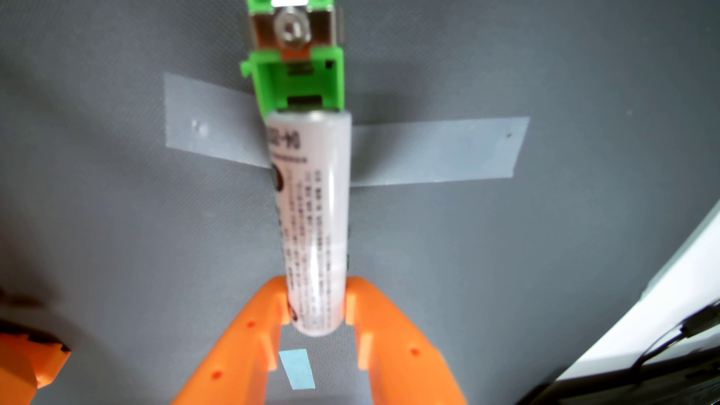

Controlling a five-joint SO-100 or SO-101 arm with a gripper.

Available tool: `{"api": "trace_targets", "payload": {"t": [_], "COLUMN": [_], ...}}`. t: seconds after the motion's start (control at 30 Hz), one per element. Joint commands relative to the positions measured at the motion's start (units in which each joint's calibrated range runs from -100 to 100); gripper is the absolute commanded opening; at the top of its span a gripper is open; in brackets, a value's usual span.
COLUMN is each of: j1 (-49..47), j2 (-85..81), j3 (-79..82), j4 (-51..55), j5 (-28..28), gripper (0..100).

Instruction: Insert Battery

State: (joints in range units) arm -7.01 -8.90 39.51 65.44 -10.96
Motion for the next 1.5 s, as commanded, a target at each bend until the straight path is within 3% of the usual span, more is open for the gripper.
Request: {"api": "trace_targets", "payload": {"t": [0.0,1.47], "j1": [0.0,-0.1], "j2": [-1.5,-1.4], "j3": [-0.2,-0.2], "j4": [-0.3,-0.2], "j5": [0.2,1.8], "gripper": [2,2]}}
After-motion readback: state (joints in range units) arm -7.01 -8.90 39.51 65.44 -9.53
